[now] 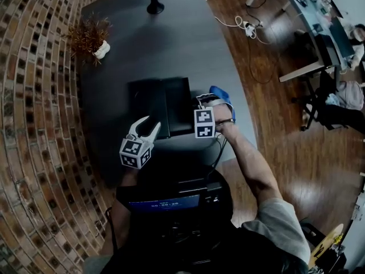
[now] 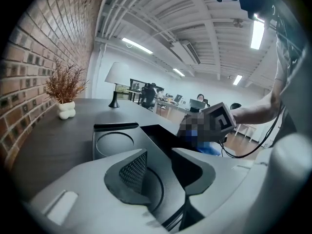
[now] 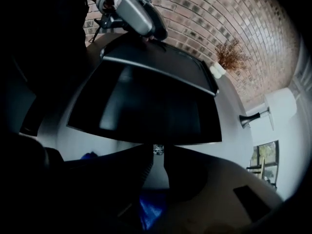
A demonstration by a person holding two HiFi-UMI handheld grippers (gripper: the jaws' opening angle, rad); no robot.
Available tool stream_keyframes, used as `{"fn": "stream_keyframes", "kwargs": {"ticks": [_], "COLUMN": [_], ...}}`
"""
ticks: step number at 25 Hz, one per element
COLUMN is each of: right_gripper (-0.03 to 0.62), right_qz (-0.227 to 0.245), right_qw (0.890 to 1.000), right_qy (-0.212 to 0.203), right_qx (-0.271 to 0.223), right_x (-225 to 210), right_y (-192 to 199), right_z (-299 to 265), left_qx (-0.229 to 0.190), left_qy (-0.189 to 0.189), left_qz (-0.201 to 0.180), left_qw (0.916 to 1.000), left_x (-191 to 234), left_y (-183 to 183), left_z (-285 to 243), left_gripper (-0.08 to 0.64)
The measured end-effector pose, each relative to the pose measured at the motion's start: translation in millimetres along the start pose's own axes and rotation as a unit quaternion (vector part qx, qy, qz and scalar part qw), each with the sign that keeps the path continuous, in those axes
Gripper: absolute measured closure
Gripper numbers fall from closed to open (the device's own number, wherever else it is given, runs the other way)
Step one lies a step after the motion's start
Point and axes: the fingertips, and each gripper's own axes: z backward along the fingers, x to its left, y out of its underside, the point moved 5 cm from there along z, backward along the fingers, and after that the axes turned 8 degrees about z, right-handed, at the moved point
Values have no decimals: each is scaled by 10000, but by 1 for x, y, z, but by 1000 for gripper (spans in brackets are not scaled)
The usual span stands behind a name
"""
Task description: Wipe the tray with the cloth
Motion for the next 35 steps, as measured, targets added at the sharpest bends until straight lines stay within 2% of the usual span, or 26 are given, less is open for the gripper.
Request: {"fn": "stream_keyframes", "kwargs": {"ticks": [3,6,9,12,13,15,16,17,18,19,21,22,23,24,25,26,27,28,29,30,31,33,34,35], "right_gripper": [518,518,480,480,480,476,434,360,249,188,187,187,187,214,316,385,424,435,439,440,440,439,439,439], "right_qz": [-146,-85,-268,-1047,-1478,-2441,-2874,-3209,-3379,-3346,-2894,-2693,-2624,-2696,-2844,-2977,-3050,-3125,-3331,-3730,-4256,-5174,-5425,-5552], "right_qw": [9999,9999,9986,9889,9813,9587,9465,9369,9334,9375,9562,9627,9646,9623,9574,9529,9507,9486,9422,9267,8996,8269,7977,7812], "right_qy": [12,84,459,1053,1236,1422,1371,1204,948,665,244,131,33,-98,-264,-417,-501,-481,-332,-51,336,1223,1599,1849], "right_qx": [-37,-32,15,79,6,-324,-526,-685,-746,-688,-366,-248,-251,-349,-434,-407,-266,-136,-179,-461,-918,-1833,-2094,-2177], "right_x": [4,6,2,-10,-16,-24,-25,-23,-18,-9,15,26,35,40,43,45,44,38,26,5,-21,-75,-95,-107], "right_y": [16,14,20,50,65,95,106,112,114,111,104,103,103,103,103,103,105,105,103,98,89,64,49,33], "right_z": [3,1,10,44,59,84,91,92,88,79,52,36,24,16,13,13,18,27,42,63,87,123,129,123], "left_qx": [-1,4,-41,-146,-180,-215,-218,-217,-216,-218,-236,-248,-257,-263,-265,-263,-262,-264,-277,-304,-344,-429,-467,-502], "left_qy": [-8,-36,-67,-83,-92,-106,-112,-120,-131,-141,-144,-138,-130,-122,-117,-114,-109,-101,-93,-95,-118,-213,-254,-280], "left_qz": [7,7,27,65,75,71,58,44,33,32,52,58,55,46,35,24,11,-1,-10,-16,-19,-19,-13,-4], "left_qw": [10000,10000,10000,9998,9998,9997,9997,9997,9997,9997,9996,9996,9996,9996,9996,9996,9996,9996,9996,9995,9993,9988,9986,9983], "left_x": [0,0,-2,-1,0,2,2,3,3,3,2,2,1,1,1,0,0,-1,-1,-1,0,3,4,4], "left_y": [1,1,0,-2,-3,-3,-3,-3,-2,-2,-3,-3,-3,-3,-3,-3,-3,-2,-2,-2,-3,-4,-5,-5], "left_z": [0,0,0,1,1,2,3,3,3,3,3,3,3,2,2,2,2,2,3,3,4,5,6,6], "left_gripper": [417,417,417,417,417,419,419,419,419,419,419,419,419,419,419,419,419,419,419,419,419,419,419,419]}}
